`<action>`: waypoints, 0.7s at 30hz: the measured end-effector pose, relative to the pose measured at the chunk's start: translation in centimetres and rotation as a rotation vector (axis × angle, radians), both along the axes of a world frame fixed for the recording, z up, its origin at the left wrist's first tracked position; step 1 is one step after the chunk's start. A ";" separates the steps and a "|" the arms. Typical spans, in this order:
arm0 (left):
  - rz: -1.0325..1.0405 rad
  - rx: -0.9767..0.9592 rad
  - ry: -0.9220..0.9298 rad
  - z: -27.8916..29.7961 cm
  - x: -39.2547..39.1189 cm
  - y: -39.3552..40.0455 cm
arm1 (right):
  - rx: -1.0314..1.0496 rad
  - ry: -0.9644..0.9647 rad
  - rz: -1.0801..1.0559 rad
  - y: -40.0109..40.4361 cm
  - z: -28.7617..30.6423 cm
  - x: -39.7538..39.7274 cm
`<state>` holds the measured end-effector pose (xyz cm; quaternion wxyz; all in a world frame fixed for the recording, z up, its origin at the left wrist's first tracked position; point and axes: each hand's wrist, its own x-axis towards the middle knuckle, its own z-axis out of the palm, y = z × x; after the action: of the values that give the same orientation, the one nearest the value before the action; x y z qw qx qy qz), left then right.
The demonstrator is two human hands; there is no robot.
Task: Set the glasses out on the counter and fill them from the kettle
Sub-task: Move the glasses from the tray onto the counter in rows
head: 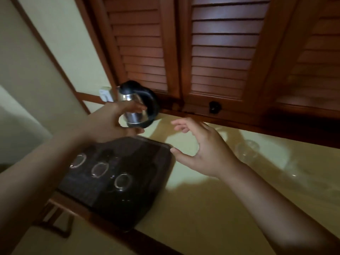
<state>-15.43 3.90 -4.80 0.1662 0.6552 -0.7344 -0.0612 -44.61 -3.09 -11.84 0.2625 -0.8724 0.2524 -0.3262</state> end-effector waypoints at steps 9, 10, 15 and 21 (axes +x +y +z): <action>0.025 0.551 -0.037 -0.9 16.3 6.6 | 0.092 0.228 0.171 5.1 1.5 18.2; 0.037 0.642 -0.025 -1.1 17.6 7.1 | 0.091 0.283 0.173 5.7 1.6 19.9; -0.029 0.833 -0.267 -3.7 20.0 8.6 | 0.015 0.681 0.163 8.1 1.5 27.9; -0.219 0.675 -0.618 -6.6 20.7 8.0 | -0.056 0.907 0.095 9.8 -1.5 34.3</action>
<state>5.31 11.85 -11.41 -0.2898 0.5789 -0.7533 -0.1159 -10.35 6.72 -13.38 0.1164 -0.9443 0.2928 0.0945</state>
